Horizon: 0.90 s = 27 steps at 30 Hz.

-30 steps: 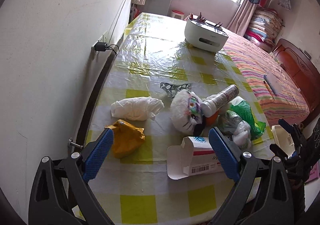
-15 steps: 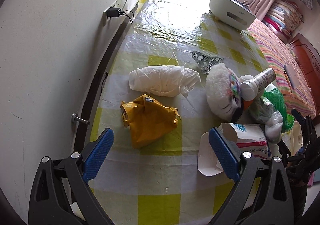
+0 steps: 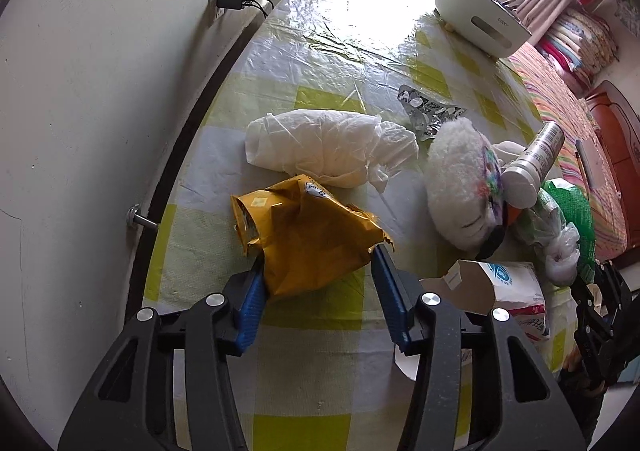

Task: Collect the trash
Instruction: 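Grasp the crumpled yellow bag with the left tool while the right tool grasps the green plastic bag, then carry the yellow bag with the left tool while the right tool drops the green bag into the basket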

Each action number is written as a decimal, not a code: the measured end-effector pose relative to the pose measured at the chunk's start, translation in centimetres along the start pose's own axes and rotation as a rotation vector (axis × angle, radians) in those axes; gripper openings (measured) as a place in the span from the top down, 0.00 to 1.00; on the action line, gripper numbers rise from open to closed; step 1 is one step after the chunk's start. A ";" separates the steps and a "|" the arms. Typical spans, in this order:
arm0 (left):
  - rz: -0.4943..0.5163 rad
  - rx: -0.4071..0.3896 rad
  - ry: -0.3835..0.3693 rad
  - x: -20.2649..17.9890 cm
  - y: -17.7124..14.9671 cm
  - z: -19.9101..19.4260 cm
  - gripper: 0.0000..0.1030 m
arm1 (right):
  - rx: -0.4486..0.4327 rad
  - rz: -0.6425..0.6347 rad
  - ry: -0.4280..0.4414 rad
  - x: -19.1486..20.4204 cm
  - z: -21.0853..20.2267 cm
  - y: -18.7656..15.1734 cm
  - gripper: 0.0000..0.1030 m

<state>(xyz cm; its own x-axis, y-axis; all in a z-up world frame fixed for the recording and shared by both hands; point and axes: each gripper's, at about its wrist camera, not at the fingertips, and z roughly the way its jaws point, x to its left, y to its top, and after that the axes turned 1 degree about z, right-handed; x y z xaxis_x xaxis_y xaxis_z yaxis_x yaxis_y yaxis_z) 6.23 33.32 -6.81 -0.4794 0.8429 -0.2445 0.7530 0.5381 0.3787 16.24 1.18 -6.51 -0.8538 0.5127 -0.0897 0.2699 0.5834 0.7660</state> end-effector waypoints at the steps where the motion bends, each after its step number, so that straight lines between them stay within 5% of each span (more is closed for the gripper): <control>1: -0.002 -0.004 0.000 0.0 0.0 0.0 0.54 | -0.007 0.011 0.002 -0.2 -0.3 0.0 0.74; 5: -0.003 -0.041 0.009 0.0 -0.1 -0.6 0.63 | -0.046 0.058 0.017 -0.7 -1.4 0.0 0.77; 20: 0.047 -0.323 0.003 -4.5 0.1 -7.0 0.65 | -0.133 0.178 0.025 -3.3 -4.3 -0.7 0.81; 27: 0.136 -0.374 -0.035 -9.2 -0.6 -8.2 0.64 | -0.185 0.224 0.011 -4.7 -6.3 -1.6 0.85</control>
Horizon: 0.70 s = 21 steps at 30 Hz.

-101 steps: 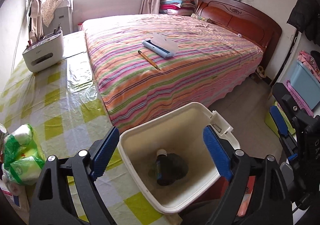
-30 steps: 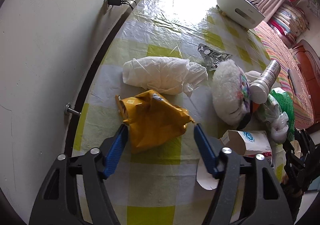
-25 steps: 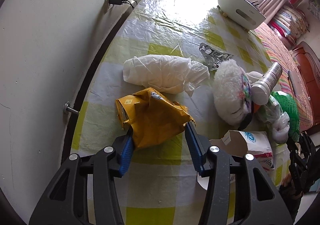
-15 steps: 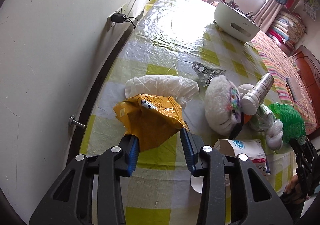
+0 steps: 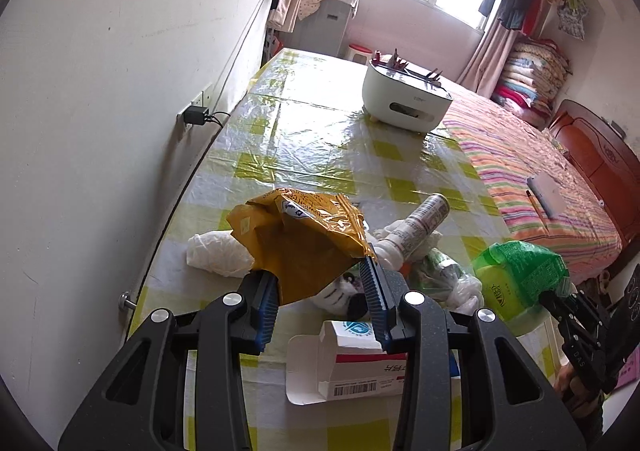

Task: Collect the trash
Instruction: 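Carry the yellow bag with the left tool while the right tool drops the green bag into the basket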

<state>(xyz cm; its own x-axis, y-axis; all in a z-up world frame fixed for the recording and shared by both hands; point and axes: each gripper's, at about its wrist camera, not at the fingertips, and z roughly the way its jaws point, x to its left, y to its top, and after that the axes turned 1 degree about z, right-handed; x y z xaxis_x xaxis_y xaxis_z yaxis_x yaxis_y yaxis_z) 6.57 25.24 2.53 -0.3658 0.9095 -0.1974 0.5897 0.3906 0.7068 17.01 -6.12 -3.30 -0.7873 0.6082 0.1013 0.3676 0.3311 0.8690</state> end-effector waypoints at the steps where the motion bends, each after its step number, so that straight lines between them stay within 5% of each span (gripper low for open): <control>1: 0.018 -0.006 -0.007 -0.8 -0.1 -0.1 0.64 | -0.011 0.005 -0.001 -0.2 -0.4 0.0 0.86; 21: 0.219 -0.078 -0.168 -12.2 -1.1 -1.0 0.64 | -0.168 0.151 -0.063 -4.8 -6.6 -1.0 0.86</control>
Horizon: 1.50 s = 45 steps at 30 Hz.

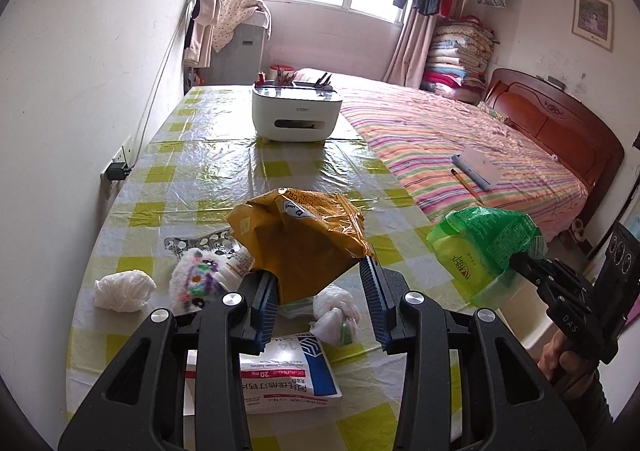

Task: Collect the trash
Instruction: 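Carry the yellow bag with the left tool while the right tool drops the green bag into the basket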

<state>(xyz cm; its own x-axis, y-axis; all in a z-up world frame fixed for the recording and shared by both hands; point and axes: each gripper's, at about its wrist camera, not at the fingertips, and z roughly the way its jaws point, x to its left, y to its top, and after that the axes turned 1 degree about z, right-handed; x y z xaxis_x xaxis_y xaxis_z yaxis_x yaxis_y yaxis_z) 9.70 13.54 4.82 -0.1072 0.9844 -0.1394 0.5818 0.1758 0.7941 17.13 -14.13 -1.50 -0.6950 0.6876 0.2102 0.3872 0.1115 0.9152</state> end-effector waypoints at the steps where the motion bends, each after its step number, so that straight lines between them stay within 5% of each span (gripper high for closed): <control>1: 0.013 -0.002 -0.005 -0.5 0.0 0.0 0.64 | -0.004 0.003 -0.005 -0.2 -0.2 0.0 0.86; 24: 0.113 0.063 -0.106 -8.2 -2.1 3.0 0.64 | -0.099 0.088 -0.154 -4.9 -5.8 -1.1 0.86; 45: 0.174 0.122 -0.273 -17.7 -3.3 5.2 0.64 | -0.052 0.203 -0.317 -8.5 -7.8 -3.0 0.86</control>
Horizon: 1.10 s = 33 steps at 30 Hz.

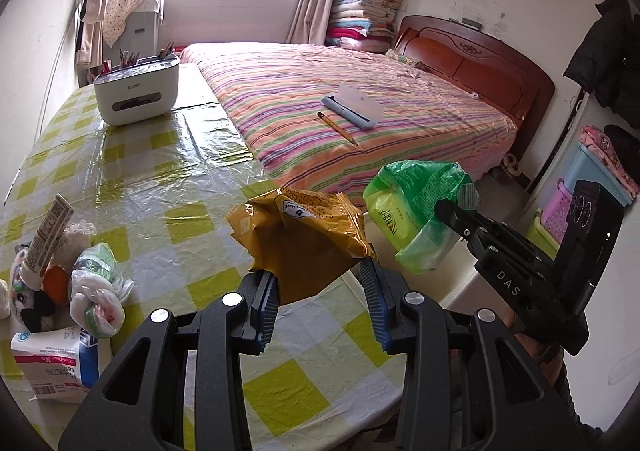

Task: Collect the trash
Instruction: 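Carry the yellow bag with the left tool while the right tool drops the green bag into the basket, then open the left tool to drop the yellow bag into the white basket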

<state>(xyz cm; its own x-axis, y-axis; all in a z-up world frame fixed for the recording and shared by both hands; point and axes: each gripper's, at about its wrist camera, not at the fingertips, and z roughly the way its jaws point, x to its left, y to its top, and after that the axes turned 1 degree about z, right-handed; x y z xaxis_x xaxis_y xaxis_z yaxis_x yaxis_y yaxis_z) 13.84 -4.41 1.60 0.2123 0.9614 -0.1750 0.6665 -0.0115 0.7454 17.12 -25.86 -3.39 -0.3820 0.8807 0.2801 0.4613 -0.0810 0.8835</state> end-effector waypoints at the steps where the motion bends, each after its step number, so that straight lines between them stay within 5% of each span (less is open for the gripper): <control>1: 0.001 0.005 -0.004 -0.1 0.0 0.2 0.64 | 0.002 0.005 -0.009 -0.2 0.0 -0.1 0.86; 11: 0.023 0.043 -0.024 -1.6 0.0 2.0 0.64 | 0.047 0.089 -0.039 -1.9 0.8 -0.4 0.77; 13: 0.030 0.049 -0.024 -1.9 -0.1 2.2 0.64 | 0.047 0.116 -0.049 -2.3 0.7 -0.4 0.38; 14: 0.032 0.053 -0.025 -1.9 -0.1 2.3 0.64 | 0.039 0.129 -0.054 -2.5 0.6 -0.4 0.30; 33: 0.060 0.122 -0.041 -4.0 -0.4 5.4 0.64 | -0.109 0.331 -0.103 -6.1 -2.3 -0.1 0.28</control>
<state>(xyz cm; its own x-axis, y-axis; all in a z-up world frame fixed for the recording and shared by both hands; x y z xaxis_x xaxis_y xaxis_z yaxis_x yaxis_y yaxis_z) 16.64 -9.73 -1.48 0.2822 0.9459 -0.1603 0.7329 -0.1047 0.6722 17.57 -32.26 -4.31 -0.1414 0.8405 0.5230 0.4566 -0.4134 0.7878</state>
